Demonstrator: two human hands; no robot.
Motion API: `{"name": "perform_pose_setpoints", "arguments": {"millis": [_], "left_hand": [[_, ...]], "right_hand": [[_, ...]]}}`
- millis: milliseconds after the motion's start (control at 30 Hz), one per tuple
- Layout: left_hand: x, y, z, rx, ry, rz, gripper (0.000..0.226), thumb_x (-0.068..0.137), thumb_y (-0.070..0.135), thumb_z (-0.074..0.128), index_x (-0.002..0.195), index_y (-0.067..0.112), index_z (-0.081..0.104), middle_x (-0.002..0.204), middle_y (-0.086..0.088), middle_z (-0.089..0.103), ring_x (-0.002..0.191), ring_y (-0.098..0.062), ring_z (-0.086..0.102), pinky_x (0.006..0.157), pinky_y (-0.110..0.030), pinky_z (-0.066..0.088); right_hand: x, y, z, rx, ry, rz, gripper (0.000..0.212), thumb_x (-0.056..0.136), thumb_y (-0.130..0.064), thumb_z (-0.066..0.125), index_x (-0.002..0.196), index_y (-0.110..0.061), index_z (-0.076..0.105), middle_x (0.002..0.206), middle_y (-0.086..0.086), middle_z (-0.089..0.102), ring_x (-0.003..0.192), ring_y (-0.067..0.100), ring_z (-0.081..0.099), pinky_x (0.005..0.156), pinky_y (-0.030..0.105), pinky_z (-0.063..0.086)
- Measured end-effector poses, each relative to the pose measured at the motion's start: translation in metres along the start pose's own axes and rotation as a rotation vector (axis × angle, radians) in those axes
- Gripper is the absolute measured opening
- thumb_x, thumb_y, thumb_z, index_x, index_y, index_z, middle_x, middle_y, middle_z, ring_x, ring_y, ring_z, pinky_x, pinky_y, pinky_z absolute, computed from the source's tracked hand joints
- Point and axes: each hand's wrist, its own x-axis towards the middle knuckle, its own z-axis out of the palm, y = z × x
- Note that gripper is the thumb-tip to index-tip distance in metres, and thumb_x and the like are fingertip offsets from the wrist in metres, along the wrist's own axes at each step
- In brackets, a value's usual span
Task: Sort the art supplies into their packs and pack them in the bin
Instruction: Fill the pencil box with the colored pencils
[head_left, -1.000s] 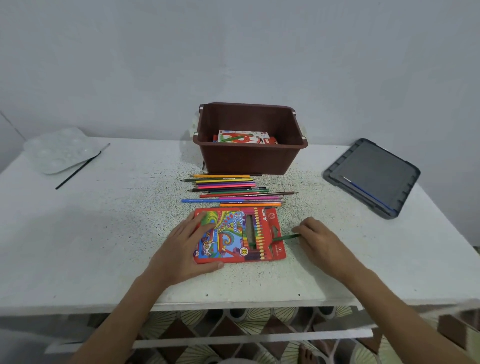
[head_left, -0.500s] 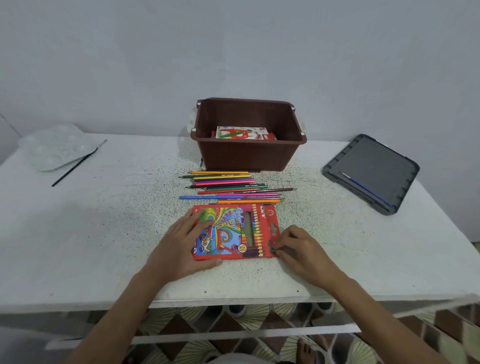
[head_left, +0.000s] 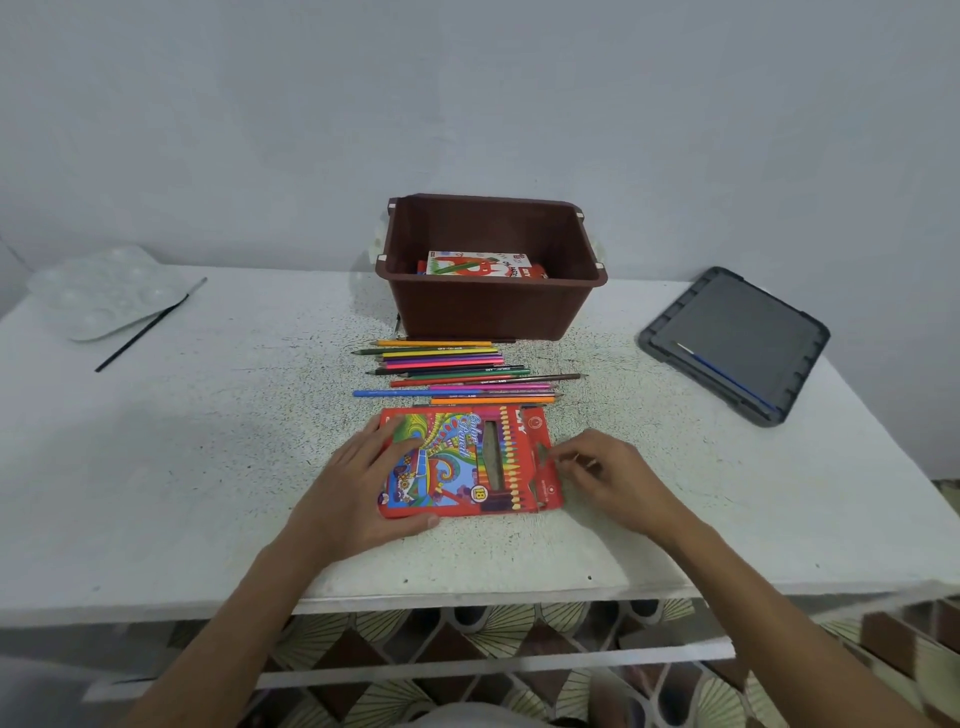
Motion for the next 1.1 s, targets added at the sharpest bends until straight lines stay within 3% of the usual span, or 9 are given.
{"name": "perform_pose_setpoints", "arguments": {"millis": [267,533,633,867,1100], "left_hand": [[0.000,0.001,0.000,0.000,0.005,0.005,0.095,0.070,0.088,0.052,0.143,0.026,0.043,0.157,-0.001,0.031,0.147,-0.023,0.025,0.110,-0.050,0.035],[0.000,0.002,-0.001,0.001,0.002,0.001,0.096,0.070,0.087,0.053,0.143,0.026,0.043,0.157,0.000,0.031,0.147,-0.022,0.024,0.109,-0.052,0.038],[0.001,0.002,-0.001,-0.004,0.004,0.001,0.095,0.070,0.087,0.054,0.142,0.026,0.044,0.156,0.000,0.033,0.146,-0.023,0.026,0.108,-0.054,0.040],[0.001,0.002,-0.002,-0.011,-0.005,-0.008,0.096,0.070,0.088,0.052,0.143,0.026,0.043,0.157,0.000,0.032,0.146,-0.023,0.025,0.108,-0.054,0.039],[0.000,0.003,-0.004,-0.025,0.000,-0.008,0.097,0.069,0.088,0.052,0.143,0.026,0.043,0.157,0.000,0.032,0.147,-0.021,0.025,0.109,-0.052,0.038]], "right_hand": [[0.041,0.003,-0.006,-0.245,0.170,0.037,0.028,0.098,-0.017,0.052,0.124,-0.015,0.064,0.114,0.000,0.059,0.086,0.009,0.056,0.070,0.025,0.044],[0.064,0.004,-0.002,-0.412,0.097,-0.063,0.032,0.099,-0.023,0.052,0.129,-0.024,0.061,0.114,0.005,0.057,0.099,0.022,0.060,0.071,0.034,0.053],[0.066,0.007,0.000,-0.446,0.052,-0.070,0.030,0.098,-0.028,0.055,0.126,-0.026,0.064,0.116,0.006,0.057,0.103,0.023,0.060,0.075,0.038,0.055],[0.069,0.013,0.002,-0.507,0.080,-0.144,0.023,0.097,-0.025,0.055,0.116,-0.017,0.065,0.108,0.006,0.058,0.093,0.025,0.061,0.066,0.039,0.055],[0.075,0.012,-0.003,-0.600,0.062,-0.184,0.016,0.097,-0.022,0.052,0.102,-0.010,0.060,0.103,0.005,0.060,0.091,0.025,0.059,0.068,0.038,0.053]]}}
